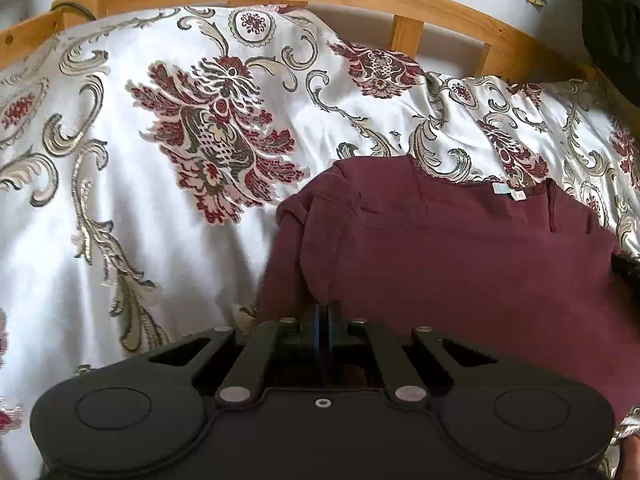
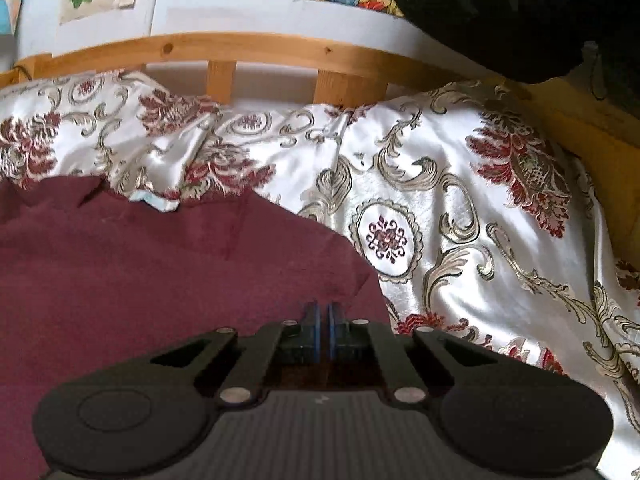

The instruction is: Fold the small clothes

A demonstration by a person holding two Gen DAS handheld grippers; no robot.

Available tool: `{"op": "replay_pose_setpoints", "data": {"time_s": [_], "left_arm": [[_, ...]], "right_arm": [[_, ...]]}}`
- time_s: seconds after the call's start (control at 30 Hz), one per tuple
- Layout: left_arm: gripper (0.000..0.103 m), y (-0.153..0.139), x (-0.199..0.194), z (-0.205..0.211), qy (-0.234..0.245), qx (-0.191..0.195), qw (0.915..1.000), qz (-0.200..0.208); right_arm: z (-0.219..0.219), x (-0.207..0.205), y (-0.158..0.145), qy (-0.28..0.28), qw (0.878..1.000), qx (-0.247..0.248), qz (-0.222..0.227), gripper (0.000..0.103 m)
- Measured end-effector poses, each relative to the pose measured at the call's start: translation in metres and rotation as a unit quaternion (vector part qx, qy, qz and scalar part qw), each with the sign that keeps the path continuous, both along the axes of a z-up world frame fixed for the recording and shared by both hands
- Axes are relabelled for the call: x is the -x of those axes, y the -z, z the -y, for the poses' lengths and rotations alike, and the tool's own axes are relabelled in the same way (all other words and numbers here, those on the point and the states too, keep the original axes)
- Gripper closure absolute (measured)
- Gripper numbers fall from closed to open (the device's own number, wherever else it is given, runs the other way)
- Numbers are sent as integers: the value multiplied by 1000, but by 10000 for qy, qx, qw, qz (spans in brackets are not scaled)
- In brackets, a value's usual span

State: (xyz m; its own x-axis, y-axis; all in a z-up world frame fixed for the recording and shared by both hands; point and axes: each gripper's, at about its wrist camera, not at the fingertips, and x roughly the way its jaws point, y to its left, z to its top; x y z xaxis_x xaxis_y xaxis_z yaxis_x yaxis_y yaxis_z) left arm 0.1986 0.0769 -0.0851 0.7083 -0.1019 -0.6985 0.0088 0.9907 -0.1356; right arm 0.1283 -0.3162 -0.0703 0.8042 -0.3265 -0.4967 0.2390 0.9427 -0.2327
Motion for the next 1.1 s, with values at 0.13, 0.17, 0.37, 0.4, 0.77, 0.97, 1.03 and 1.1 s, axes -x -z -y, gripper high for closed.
{"op": "replay_pose_setpoints", "data": {"time_s": [0.13,0.17,0.37,0.4,0.77,0.97,1.03,1.1], "left_arm": [[100,-3,1,-7,-117,317,9993,185],[100,-7,3,-7,-112,370,9987,345],[100,-26,12,15,205,-442,9941,974],[100,-26,12,18,218,-567,9932,997],[100,-40,16,28,182,-852,9792,1831],[99,-9,-17,16,72,-531,9958,744],[97,-1,-21,12,34,-412,9982,438],[92,5,-24,8,-17,-303,9993,230]], "right_arm": [[-2,2,-1,56,9999,105,60,98],[-2,5,-4,64,9998,127,170,98],[-11,14,-16,-3,9970,517,581,99],[-12,14,-17,9,9965,578,608,99],[-19,17,-27,67,9865,1143,1167,99],[-15,0,-8,82,9942,1007,356,99],[-12,-4,-3,128,9957,906,112,99],[-9,-5,4,186,9969,762,-118,99]]}}
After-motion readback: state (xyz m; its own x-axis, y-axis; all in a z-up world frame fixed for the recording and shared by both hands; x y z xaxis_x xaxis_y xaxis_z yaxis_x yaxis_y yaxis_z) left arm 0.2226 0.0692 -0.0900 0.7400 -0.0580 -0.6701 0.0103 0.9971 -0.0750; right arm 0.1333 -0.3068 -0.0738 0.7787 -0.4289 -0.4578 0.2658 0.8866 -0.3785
